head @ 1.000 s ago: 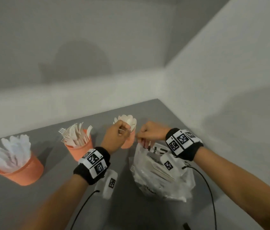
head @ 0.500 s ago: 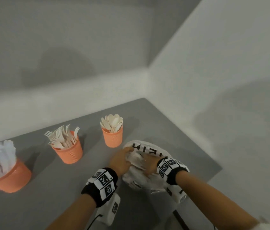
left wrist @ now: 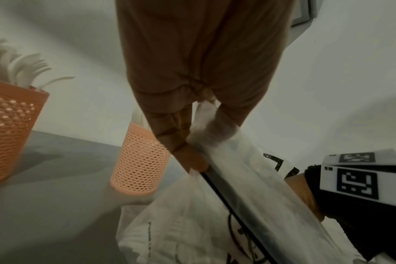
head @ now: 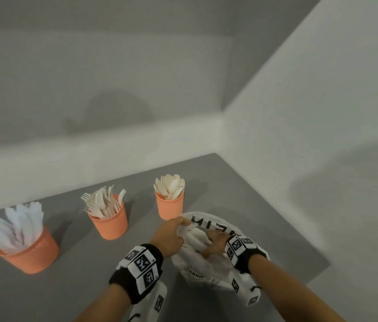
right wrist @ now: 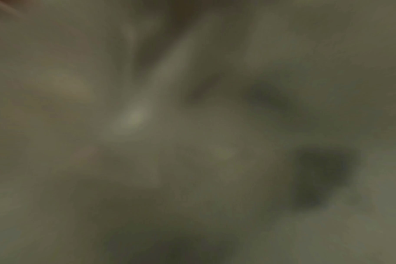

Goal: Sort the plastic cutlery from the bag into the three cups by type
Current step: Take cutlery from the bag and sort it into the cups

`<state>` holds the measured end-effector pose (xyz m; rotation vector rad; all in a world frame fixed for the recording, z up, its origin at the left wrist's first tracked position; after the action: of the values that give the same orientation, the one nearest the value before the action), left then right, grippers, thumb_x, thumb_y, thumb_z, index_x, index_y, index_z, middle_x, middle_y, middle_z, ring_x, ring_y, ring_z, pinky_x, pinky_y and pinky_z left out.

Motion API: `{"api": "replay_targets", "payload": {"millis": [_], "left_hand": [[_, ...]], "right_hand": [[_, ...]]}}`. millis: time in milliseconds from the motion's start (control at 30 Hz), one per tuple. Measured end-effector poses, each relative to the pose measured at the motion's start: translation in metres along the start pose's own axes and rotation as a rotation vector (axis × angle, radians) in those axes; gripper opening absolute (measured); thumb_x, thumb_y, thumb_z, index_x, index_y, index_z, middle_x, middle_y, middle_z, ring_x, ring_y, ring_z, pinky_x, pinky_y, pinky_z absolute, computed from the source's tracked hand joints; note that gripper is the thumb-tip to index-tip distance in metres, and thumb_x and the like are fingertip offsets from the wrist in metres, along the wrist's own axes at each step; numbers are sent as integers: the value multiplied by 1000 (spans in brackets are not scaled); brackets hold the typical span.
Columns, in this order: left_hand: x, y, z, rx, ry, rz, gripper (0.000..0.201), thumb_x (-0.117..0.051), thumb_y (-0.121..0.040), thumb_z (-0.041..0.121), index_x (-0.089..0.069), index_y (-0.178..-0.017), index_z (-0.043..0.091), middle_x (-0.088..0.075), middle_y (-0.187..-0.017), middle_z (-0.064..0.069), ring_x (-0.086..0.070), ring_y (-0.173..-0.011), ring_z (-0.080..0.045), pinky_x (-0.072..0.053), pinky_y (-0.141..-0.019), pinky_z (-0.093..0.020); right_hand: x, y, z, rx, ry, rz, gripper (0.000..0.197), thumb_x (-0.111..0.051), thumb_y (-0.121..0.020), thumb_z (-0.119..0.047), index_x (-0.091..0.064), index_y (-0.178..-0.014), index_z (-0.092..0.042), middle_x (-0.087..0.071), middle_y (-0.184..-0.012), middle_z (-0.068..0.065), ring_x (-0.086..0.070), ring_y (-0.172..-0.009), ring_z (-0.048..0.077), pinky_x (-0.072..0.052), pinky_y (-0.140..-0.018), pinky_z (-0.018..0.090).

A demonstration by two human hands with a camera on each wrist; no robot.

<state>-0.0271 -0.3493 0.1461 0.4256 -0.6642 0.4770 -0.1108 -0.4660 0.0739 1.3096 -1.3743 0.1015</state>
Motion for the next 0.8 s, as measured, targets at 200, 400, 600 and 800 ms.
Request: {"api": "replay_targets", "payload": {"millis": [200, 400, 600, 800], "left_hand": [[2, -3, -2, 46, 25, 39, 47, -51, -83, 0, -50, -127, 17, -50, -129, -8, -53, -114, -29, -47, -95, -36], [1, -10, -1, 74, -11, 28, 45, -53, -85, 6, -47, -129, 13, -49, -130, -11, -54, -113, -29, -47, -91, -32], [8, -14, 2, 90, -207, 82, 47, -50, -90, 17, -39, -135, 10, -46, -134, -13, -48, -121, -27, -38, -101, -31], [-10, -17, -4, 131, -177, -22, 64, -53, -87, 13, -24, -143, 13, -43, -135, -15, -53, -116, -32, -52, -78, -30]], "right_hand": [[1, 0, 3, 2, -73, 39, 86, -67, -77, -45, -18, -146, -38, -45, -142, 3, -44, -128, 26, -38, -104, 38], [-1, 7, -1, 66, -80, 170, 77, -67, -76, -37, -27, -142, -39, -57, -124, 0, -55, -111, 22, -45, -91, 32], [11, 13, -2, 51, -72, 220, 66, -68, -75, -36, -40, -135, -32, -57, -127, 0, -54, -116, 23, -44, -98, 35], [14, 21, -7, 133, -177, 225, 53, -64, -77, -20, -49, -127, -27, -62, -118, 5, -57, -107, 23, -48, -94, 37]]}}
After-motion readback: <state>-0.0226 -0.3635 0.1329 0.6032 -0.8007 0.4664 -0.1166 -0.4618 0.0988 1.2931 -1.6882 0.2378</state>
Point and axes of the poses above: each hand's wrist, its own y-axis away from the middle knuckle, its own x-axis out of the back of the hand, z = x × y, the point moved 8 cm from there along -y, towards the middle knuckle
